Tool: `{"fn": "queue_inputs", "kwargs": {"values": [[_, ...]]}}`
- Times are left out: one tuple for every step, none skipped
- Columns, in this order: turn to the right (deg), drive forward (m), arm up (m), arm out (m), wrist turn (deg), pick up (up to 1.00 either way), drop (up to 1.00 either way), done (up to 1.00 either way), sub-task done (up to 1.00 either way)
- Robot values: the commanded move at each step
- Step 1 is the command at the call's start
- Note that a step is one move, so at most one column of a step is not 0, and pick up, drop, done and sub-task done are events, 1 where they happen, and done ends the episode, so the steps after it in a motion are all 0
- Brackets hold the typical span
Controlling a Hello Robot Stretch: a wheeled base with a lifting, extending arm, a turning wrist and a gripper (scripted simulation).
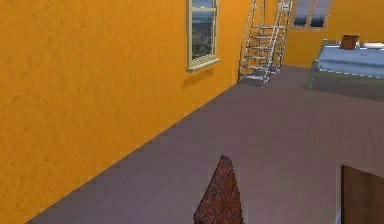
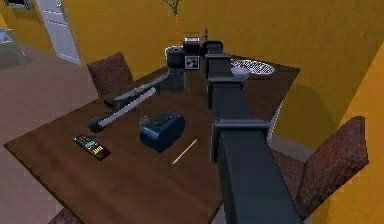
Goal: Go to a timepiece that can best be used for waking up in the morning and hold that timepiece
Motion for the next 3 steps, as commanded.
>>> {"fn": "queue_inputs", "kwargs": {"values": [[0.0,0.00,0.00,0.00,45.0,0.00,0.00,0.00,0.00],[0.0,0.00,0.00,0.00,9.0,0.00,0.00,0.00,0.00],[0.0,0.00,-0.28,0.00,0.0,0.00,0.00,0.00,0.00]]}}
